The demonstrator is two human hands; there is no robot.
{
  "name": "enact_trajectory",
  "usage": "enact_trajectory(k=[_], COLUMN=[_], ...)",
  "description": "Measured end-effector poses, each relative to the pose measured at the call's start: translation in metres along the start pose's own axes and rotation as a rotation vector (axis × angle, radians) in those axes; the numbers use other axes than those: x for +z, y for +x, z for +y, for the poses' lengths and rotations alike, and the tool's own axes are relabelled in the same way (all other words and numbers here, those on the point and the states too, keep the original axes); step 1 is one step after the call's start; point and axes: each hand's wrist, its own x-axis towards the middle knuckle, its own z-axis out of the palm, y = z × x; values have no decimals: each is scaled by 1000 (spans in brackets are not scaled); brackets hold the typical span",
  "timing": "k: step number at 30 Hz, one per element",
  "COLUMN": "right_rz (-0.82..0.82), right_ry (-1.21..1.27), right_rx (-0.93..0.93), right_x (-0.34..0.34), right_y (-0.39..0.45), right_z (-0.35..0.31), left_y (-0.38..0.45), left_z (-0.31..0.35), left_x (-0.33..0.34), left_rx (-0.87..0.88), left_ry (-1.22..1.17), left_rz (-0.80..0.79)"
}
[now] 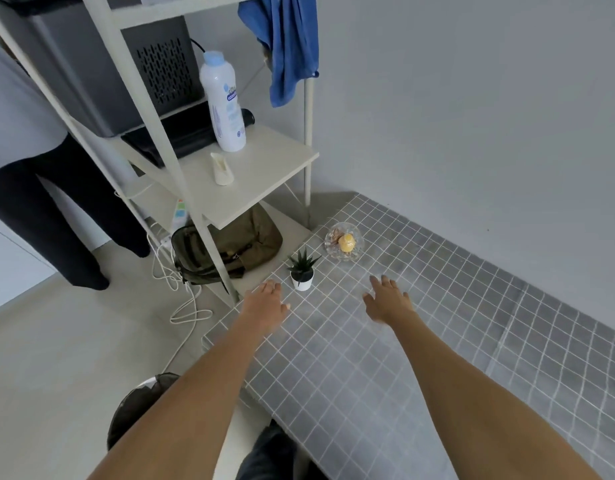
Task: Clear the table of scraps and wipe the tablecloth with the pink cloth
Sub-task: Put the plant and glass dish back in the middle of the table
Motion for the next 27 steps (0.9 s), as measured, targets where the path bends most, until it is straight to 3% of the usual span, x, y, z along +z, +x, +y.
enact_trajectory(k=[7,11,22,27], right_rz=[24,131,292,408], right_ry=[100,163,494,499], right_rx=[11,0,-8,-54], right_x=[-18,-22,20,31], right_y=[67,101,147,157], right_z=[-10,-15,-36,-34], left_y=[42,64,94,100], left_z=[-13,-17,-10,-3], left_x=[1,15,53,61], left_rx=[24,85,138,134], left_ry=[-90,-193,-523,-729], left_rz=[3,42,249,366])
